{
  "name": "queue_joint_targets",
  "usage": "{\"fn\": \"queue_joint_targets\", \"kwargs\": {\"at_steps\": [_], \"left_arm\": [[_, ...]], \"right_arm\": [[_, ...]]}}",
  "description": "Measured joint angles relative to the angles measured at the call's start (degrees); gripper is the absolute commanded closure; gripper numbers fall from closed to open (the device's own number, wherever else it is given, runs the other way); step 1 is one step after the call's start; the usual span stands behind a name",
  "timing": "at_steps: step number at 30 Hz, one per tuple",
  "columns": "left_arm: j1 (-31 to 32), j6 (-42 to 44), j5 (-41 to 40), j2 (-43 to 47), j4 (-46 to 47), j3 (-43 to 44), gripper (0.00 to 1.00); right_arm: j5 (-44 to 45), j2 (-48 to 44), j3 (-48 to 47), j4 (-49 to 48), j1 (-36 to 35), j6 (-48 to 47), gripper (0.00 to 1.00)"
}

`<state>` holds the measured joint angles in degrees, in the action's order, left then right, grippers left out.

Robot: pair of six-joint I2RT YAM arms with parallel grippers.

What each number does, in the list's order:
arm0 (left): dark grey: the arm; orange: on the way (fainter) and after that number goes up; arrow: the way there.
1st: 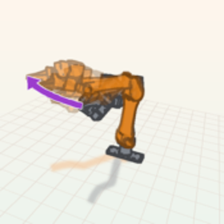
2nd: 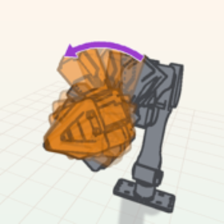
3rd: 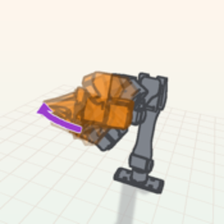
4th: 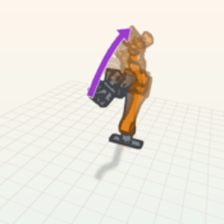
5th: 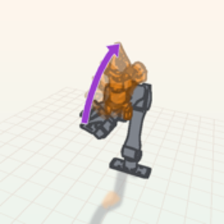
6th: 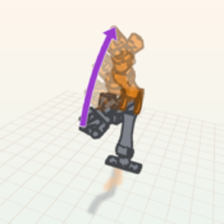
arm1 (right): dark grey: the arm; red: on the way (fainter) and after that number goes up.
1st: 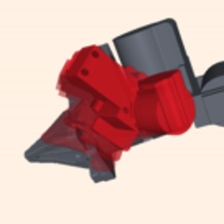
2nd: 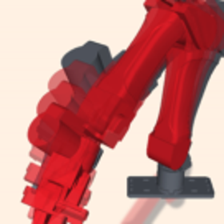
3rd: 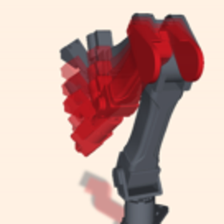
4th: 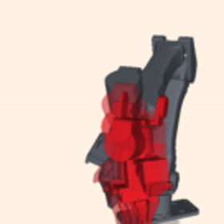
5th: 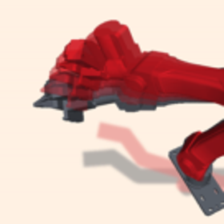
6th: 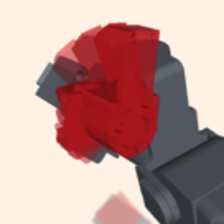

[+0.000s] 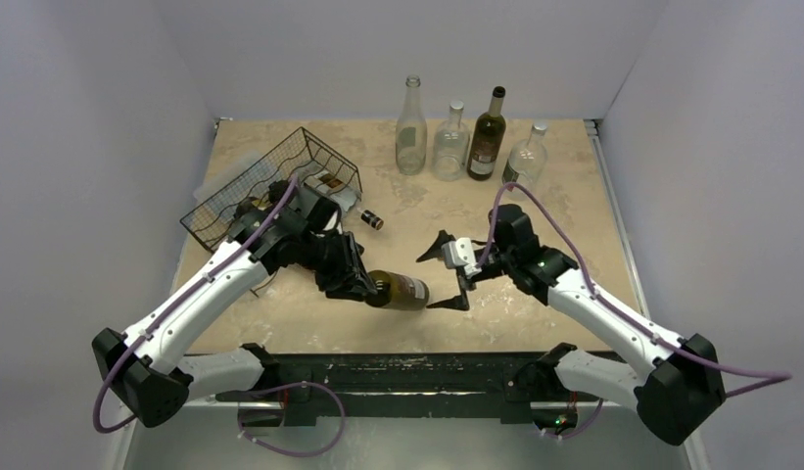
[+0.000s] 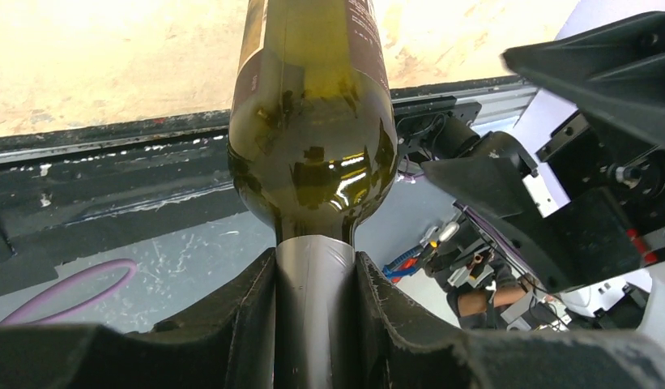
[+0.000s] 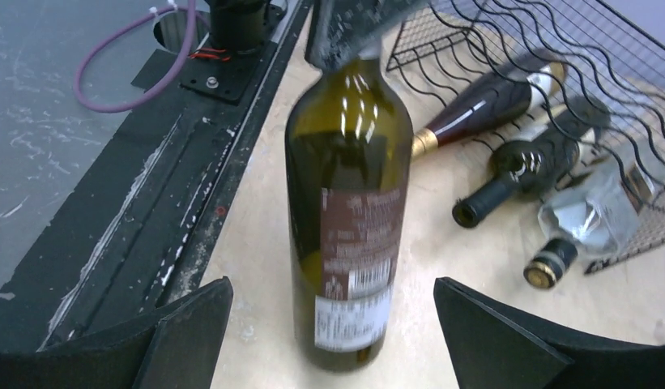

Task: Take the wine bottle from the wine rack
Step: Pick up the wine bottle from the wine rack.

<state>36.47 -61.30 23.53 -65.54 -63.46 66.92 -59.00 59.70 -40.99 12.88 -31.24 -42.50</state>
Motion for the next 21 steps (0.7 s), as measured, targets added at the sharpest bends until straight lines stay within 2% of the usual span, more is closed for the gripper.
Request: {"fn": "queue_joint_targets", "kwargs": {"at_steps": [5, 21], "left_arm": [[1.73, 0.0, -0.02, -3.52, 1.18, 2.82, 1.0], [5.01, -0.04, -0.15, -11.72, 2.67, 9.53, 1.0]], "right_arm": [[4.39, 5.44, -4.35, -1.16, -5.86, -1.16, 0.01], [13.57, 14.1, -7.41, -3.67, -13.53, 1.36, 0.01]]}}
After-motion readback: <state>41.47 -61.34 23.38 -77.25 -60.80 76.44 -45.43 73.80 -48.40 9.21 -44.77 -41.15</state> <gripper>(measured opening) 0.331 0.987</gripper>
